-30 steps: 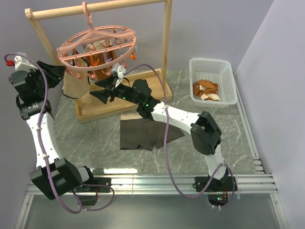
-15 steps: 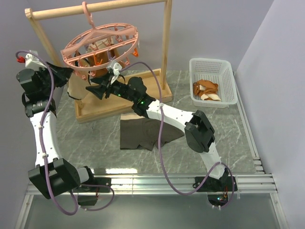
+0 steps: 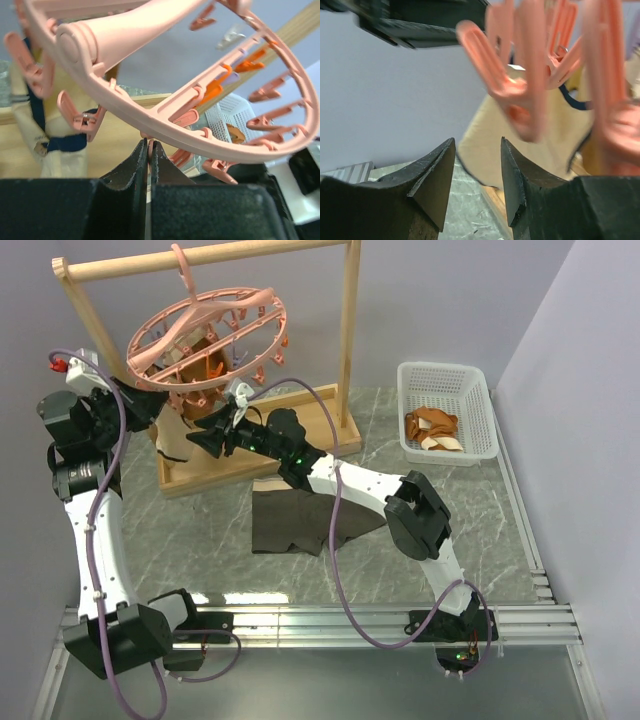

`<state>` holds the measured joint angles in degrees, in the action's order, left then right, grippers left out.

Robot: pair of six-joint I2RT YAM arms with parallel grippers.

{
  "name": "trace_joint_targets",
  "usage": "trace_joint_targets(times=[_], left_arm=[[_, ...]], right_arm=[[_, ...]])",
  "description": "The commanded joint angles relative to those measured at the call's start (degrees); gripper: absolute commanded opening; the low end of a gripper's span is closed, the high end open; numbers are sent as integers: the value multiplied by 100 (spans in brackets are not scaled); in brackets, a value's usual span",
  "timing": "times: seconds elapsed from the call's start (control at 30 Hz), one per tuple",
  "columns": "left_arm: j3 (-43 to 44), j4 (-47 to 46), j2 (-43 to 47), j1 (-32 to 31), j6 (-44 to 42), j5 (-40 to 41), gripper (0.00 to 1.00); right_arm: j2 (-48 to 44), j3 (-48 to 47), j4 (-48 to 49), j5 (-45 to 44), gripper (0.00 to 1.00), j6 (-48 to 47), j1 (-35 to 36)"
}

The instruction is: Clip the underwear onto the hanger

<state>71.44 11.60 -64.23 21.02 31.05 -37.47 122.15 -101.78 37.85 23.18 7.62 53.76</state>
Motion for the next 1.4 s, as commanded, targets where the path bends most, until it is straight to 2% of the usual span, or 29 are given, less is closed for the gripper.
trace_joint_targets(times=[0.0, 0.23, 1.0, 1.13, 1.27, 1.37], left_arm=[[98, 316, 296, -19, -371, -374, 2], [19, 467, 420, -27, -459, -489, 2], [-429, -78, 587, -54, 367, -1060, 3], [-499, -130, 639, -54, 411, -1095, 3], [-552, -245, 692, -54, 586, -1210, 4], [-631, -403, 762, -54, 700, -1306, 4]], right_arm=[[-472, 61, 249, -24, 49, -76, 47], [-446, -175, 364, -33, 49, 91, 47], [-95, -817, 294, -279, 47, 38, 144], [-112, -835, 241, -305, 40, 29, 153], [-112, -844, 171, -288, 28, -23, 161], [-121, -870, 65, -305, 25, -32, 170]])
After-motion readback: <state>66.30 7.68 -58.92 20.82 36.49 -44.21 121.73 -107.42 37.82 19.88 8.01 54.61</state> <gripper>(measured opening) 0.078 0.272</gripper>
